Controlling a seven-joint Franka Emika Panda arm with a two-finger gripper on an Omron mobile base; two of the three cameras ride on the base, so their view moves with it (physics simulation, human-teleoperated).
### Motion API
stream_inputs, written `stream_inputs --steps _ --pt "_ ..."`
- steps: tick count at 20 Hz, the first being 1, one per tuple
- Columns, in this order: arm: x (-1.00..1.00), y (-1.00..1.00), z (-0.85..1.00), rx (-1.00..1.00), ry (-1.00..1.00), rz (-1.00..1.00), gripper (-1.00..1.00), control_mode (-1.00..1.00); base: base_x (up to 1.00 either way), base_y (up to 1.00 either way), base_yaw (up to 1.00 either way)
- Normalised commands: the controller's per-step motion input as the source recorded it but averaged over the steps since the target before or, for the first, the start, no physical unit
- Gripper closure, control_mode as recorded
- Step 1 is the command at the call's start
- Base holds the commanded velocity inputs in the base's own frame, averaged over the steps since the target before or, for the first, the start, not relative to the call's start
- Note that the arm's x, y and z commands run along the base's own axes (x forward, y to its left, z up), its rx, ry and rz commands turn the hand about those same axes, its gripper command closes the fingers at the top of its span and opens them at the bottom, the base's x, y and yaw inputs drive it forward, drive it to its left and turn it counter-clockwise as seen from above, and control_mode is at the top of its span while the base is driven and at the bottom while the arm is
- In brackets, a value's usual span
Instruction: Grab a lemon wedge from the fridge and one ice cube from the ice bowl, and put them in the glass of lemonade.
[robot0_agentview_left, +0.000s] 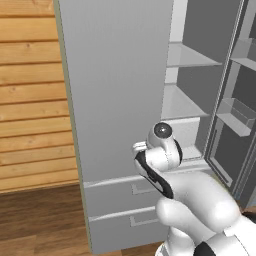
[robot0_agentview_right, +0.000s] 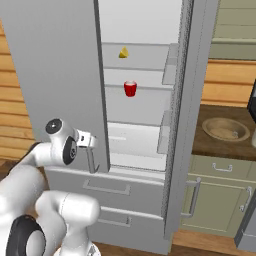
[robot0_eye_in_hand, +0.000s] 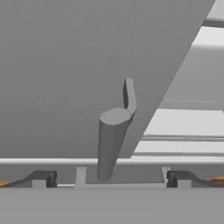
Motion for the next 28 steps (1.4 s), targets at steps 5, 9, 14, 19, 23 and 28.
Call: stream_inputs --steps 5,9,14,19,23,28 --pt "0.55 0.00 -0.28 0.00 0.06 0.00 -1.00 -1.00 0.00 0.00 0.00" --pt "0.51 0.00 -0.21 0.00 0.06 0.00 -1.00 -1.00 0.00 0.00 0.00" --pt "0.39 0.00 -0.36 0.00 0.10 0.00 -1.00 -1.00 0.00 0.00 0.00" --pt "0.27 0.00 -0.34 0.00 0.07 0.00 1.00 -1.00 0.00 0.00 0.00" --pt "0.09 0.02 -0.11 0.00 0.09 0.00 1.00 -1.00 0.00 0.00 0.00" --pt "0.01 0.25 -0.07 0.00 0.09 0.00 1.00 -1.00 0.00 0.00 0.00"
